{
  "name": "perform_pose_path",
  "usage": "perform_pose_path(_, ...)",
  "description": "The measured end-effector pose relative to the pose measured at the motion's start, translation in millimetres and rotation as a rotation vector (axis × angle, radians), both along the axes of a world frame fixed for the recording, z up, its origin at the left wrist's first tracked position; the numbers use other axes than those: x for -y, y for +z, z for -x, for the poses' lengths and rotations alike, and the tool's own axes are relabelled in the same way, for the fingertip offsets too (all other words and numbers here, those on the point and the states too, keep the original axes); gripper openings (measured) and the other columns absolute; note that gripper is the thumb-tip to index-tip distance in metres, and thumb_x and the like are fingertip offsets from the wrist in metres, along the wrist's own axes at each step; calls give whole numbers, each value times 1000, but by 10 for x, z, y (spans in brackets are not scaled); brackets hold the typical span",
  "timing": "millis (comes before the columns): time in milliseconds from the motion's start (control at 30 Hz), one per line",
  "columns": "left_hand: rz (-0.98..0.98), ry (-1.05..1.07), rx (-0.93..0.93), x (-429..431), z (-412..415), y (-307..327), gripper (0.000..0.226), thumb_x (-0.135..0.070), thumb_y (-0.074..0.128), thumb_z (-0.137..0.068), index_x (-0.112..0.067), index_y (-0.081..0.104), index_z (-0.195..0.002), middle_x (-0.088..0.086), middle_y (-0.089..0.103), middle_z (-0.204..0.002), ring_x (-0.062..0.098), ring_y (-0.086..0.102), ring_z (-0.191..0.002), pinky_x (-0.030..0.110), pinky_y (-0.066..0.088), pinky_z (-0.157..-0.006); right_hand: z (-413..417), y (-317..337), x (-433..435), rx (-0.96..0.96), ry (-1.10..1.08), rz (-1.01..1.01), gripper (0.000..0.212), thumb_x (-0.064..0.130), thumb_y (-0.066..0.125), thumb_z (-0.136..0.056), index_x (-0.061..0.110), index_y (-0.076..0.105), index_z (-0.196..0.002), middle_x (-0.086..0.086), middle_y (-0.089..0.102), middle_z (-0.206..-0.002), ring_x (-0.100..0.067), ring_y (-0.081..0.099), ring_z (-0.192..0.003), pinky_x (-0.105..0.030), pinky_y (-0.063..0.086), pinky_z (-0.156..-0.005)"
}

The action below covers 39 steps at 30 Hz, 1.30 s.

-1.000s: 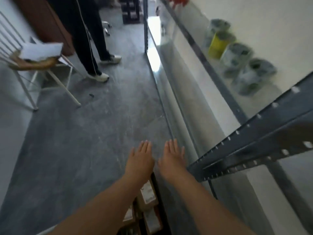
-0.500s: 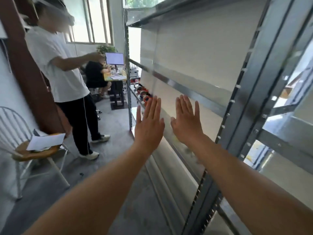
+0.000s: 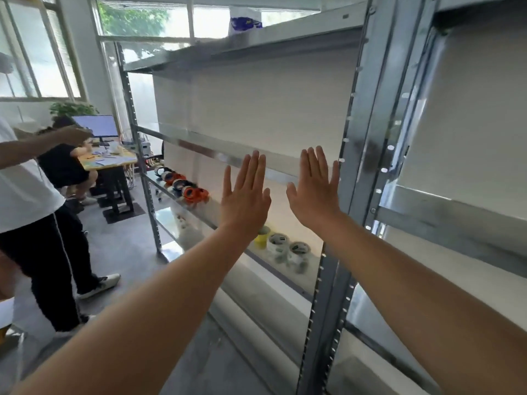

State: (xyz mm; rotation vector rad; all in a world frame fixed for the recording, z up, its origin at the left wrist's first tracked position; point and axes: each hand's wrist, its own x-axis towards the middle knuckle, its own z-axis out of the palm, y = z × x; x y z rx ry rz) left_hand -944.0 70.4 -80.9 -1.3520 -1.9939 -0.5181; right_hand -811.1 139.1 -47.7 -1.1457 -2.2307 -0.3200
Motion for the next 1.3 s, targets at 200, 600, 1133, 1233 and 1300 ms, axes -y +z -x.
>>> perform_pose_path(200, 9, -234, 47, -109, -491, -162, 64, -40, 14, -103, -16, -16, -154, 1, -19, -163, 15, -18, -149, 44, -15, -119, -530, 27, 193, 102, -185, -22, 70, 38, 32, -101, 9, -1, -156, -7, -8, -164, -20, -15, -150, -50, -7, -120)
perform_pose_path(600, -13, -408, 38, 251, -1319, 125, 63, -41, 13, -104, -17, -17, -154, 0, -19, -163, 15, -19, -149, 45, -14, -119, -1418, 302, 788, 77, -376, 2, 73, 39, 34, -101, 7, -3, -155, -6, -10, -164, -20, -17, -150, -50, -12, -118)
perform_pose_path(1133, -38, -702, 67, 1115, -4370, 459, 63, -43, 9, -102, -15, -11, -155, 2, -10, -164, 18, -8, -151, 50, -3, -122, -4600, 436, 2094, 33, -752, 31, 74, 43, 30, -103, 9, -8, -155, -6, -14, -163, -21, -20, -149, -51, -13, -119)
perform_pose_path(1233, -45, -782, 48, 1301, -5049, 442, 62, -43, 9, -104, -16, -14, -155, 1, -15, -164, 16, -13, -150, 49, -8, -121, -5209, 377, 2418, 25, -870, 33, 74, 46, 29, -103, 10, -8, -155, -6, -15, -163, -23, -20, -149, -51, -10, -119)
perform_pose_path(1300, -35, -850, 53, 1469, -5496, 392, 62, -42, 10, -104, -17, -16, -154, 0, -16, -163, 15, -14, -150, 48, -9, -120, -5582, 301, 2643, 7, -927, 23, 74, 46, 30, -102, 10, -9, -155, -6, -15, -163, -23, -19, -149, -52, -8, -119)
